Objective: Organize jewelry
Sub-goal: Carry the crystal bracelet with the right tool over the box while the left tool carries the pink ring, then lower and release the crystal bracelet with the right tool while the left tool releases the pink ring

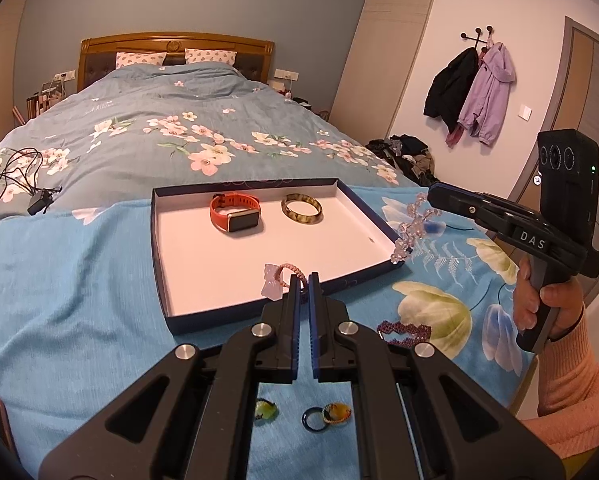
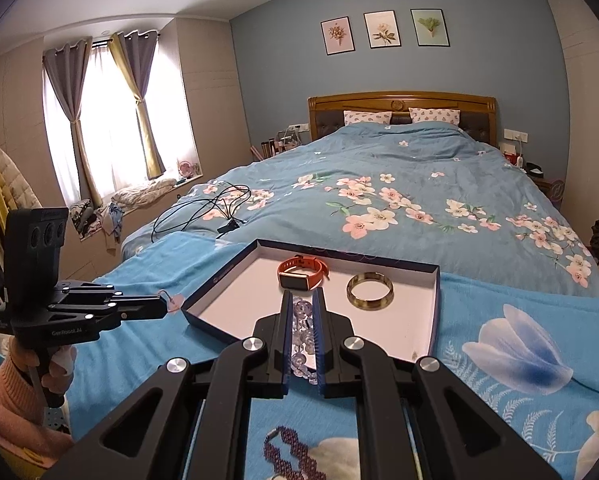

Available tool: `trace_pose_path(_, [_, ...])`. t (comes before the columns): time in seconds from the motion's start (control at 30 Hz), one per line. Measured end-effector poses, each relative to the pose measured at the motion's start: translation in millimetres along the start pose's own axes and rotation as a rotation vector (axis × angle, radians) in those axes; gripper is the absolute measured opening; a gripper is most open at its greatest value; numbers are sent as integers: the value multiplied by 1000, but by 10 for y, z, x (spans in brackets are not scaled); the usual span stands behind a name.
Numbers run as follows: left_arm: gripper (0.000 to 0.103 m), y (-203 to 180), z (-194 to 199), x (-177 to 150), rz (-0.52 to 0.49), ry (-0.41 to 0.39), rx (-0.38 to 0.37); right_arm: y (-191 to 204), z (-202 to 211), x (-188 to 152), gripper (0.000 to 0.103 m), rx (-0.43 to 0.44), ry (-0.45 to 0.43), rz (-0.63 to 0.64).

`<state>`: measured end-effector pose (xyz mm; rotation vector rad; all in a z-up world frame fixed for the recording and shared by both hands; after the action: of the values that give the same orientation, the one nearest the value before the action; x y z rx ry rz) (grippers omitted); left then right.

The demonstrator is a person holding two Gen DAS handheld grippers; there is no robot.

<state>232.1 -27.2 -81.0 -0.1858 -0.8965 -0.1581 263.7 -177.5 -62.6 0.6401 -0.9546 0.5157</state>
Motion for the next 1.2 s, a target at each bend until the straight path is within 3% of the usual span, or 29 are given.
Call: trace_pose_path(1.2, [4,84,-419,260,11,9,36,-314,-391,114,8,-25,26,-38])
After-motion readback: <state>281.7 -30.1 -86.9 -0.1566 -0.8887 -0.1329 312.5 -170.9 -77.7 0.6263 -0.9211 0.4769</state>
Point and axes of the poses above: each gripper's, at about its wrist camera, not at the fingertips, and z roughly against the way its jaws point, y to its left, x to its top, the point moved 10 cm from there along -z, roughly the way its jaws point, and after that the axes turned 14 degrees about x, right-handed, at the moved point
